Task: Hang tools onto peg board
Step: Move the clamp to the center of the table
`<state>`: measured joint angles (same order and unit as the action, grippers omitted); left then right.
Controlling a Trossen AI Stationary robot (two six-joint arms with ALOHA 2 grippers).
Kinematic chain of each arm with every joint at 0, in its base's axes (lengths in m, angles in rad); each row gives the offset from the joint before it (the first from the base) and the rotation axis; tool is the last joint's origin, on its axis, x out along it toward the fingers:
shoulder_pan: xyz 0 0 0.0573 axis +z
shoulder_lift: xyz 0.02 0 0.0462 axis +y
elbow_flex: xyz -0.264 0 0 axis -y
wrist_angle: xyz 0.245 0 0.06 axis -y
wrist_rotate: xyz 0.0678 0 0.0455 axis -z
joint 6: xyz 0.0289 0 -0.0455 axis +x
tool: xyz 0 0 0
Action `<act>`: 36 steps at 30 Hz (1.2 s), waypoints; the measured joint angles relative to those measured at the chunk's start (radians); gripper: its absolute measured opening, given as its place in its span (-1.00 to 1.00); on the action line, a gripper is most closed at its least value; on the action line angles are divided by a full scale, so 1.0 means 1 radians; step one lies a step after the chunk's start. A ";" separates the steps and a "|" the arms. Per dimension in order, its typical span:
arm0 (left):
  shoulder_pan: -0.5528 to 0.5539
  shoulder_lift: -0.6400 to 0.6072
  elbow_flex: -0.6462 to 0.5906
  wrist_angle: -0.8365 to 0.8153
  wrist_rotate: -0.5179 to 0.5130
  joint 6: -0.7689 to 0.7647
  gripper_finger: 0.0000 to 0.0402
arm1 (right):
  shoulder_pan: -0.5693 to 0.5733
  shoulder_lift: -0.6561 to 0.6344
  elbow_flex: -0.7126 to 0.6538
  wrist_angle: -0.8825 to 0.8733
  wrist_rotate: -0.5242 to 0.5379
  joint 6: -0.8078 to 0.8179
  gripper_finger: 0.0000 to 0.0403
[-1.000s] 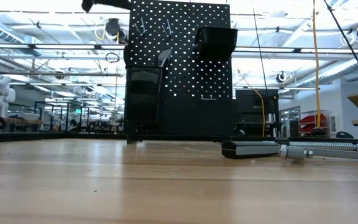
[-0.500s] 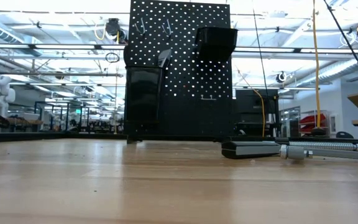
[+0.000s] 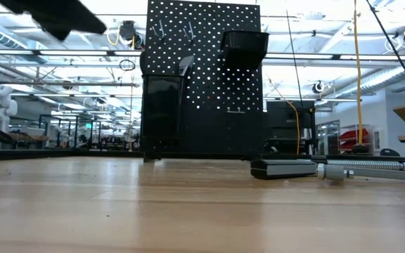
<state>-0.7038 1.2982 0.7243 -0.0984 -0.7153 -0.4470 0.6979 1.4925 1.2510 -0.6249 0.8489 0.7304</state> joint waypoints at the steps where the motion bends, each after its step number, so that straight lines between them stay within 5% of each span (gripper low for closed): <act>1: -0.002 0.003 -0.034 0.065 0.000 0.008 -1.00 | 0.000 0.000 0.000 -0.038 -0.018 0.054 0.02; 10: 0.048 0.065 -0.299 0.726 0.099 0.125 -1.00 | -0.042 0.000 0.000 -0.552 -0.047 0.668 0.02; 16: 0.101 0.101 -0.322 0.801 0.158 0.138 -1.00 | -0.116 0.000 -0.007 -0.839 -0.167 0.956 0.02; 26: 0.122 0.136 -0.314 0.797 0.242 0.139 -0.95 | -0.364 0.000 -0.155 -0.724 -0.454 0.556 0.02; 32: 0.121 0.135 -0.274 0.914 0.299 0.326 -0.65 | -0.539 -0.026 -0.282 -0.491 -0.661 0.234 0.02; 36: 0.123 0.135 -0.265 0.974 0.294 0.402 -0.37 | -0.641 -0.086 -0.374 -0.443 -0.682 0.158 0.02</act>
<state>-0.5812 1.4334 0.4590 0.8754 -0.4214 -0.0448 0.0574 1.4062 0.8768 -1.0676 0.1665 0.8884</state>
